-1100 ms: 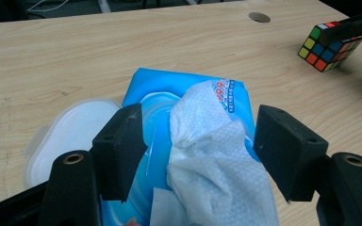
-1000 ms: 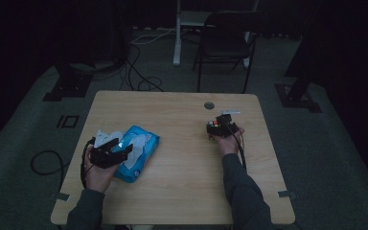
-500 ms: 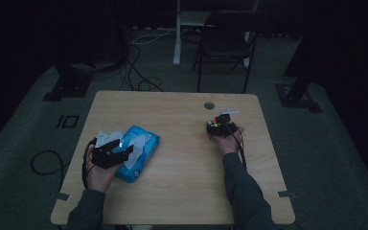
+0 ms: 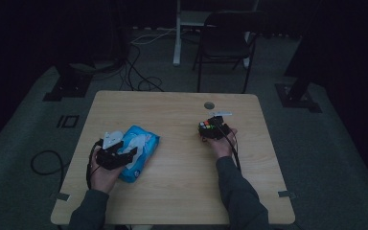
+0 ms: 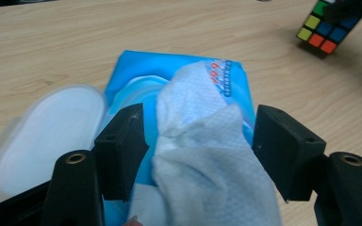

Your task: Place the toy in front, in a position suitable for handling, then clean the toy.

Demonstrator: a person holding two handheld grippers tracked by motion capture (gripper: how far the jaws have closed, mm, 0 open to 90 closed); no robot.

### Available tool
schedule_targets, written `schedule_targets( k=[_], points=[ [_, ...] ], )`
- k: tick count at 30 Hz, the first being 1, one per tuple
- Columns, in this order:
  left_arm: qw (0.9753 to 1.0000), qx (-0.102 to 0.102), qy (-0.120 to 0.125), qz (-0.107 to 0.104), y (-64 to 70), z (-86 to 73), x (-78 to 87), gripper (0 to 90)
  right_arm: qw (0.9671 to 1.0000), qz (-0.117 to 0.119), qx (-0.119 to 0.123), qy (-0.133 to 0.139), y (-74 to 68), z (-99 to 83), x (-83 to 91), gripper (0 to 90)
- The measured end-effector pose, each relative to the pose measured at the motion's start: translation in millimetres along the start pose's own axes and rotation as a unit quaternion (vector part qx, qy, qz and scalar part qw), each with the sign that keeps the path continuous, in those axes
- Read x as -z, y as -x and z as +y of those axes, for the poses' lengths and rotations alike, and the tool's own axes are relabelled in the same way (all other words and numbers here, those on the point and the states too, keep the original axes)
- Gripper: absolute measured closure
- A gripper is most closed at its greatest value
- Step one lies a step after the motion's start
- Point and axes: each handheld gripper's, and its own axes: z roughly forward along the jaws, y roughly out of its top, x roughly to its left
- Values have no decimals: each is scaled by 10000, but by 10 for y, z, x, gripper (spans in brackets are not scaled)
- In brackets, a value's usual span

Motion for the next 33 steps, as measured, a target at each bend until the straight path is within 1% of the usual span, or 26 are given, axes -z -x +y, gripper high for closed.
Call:
schedule_targets(
  k=[1, 2, 3, 5, 6, 7, 9, 10, 14, 17, 18, 20, 24, 25, 26, 27, 28, 29, 31, 32, 33],
  points=[
    [10000, 0, 0, 0, 0, 0, 0, 362, 10000, 4, 37, 12, -26, 4, 8, 341],
    [10000, -49, -18, -1, 19, 0, -16, 362, 10000, 4, 37, 12, -26, 4, 8, 341],
    [9999, -117, -81, 34, 44, -2, -51, 362, 10000, 26, 88, 28, -66, 12, 20, 341],
    [9998, -141, -113, 56, 47, -4, -69, 362, 9999, 56, 124, 32, -95, 19, 26, 341],
    [9997, -160, -153, 102, 48, -7, -86, 364, 9999, 62, 128, 20, -106, 20, 26, 341],
    [9994, -122, -241, 215, 35, -17, -119, 370, 9999, 69, 137, 10, -115, 21, 26, 341],
    [9993, -83, -274, 226, 23, -24, -131, 390, 9999, 82, 144, -5, -139, 19, 27, 341],
    [9991, -31, -347, 252, -1, -40, -154, 397, 9998, 88, 158, -4, -150, 18, 28, 341],
    [9992, 16, -326, 225, -19, -40, -163, 423, 9997, 133, 205, 2, -195, 19, 38, 341],
    [9993, 169, -296, 157, -58, -46, -170, 458, 9996, 161, 221, -10, -220, 20, 39, 341],
    [9993, 169, -296, 157, -58, -46, -170, 468, 9996, 175, 219, -11, -226, 20, 38, 341],
    [9993, 231, -264, 131, -70, -49, -172, 471, 9996, 180, 238, -24, -238, 20, 38, 341],
    [9994, 212, -261, 81, -59, -54, -200, 470, 9995, 188, 248, -13, -245, 26, 43, 341],
    [9994, 170, -296, 59, -42, -54, -223, 470, 9995, 185, 250, -5, -245, 27, 45, 341],
    [9994, 170, -296, 59, -42, -54, -223, 491, 9995, 182, 259, -3, -246, 29, 48, 341],
    [9993, 103, -352, 76, -30, -54, -237, 522, 9995, 186, 257, -6, -247, 31, 50, 341],
    [9990, 41, -415, 152, -16, -56, -253, 552, 9995, 184, 262, -3, -248, 32, 52, 341],
    [9988, 53, -442, 193, -5, -56, -267, 571, 9995, 181, 260, -6, -250, 32, 53, 341],
    [9989, 54, -424, 190, -11, -51, -262, 660, 9995, 180, 259, -8, -248, 31, 51, 341],
    [9989, 87, -411, 188, -16, -34, -251, 682, 9995, 180, 257, -10, -249, 30, 49, 341],
    [9990, 68, -416, 177, -12, -28, -252, 707, 9995, 189, 259, -6, -247, 29, 48, 341]
  ],
)
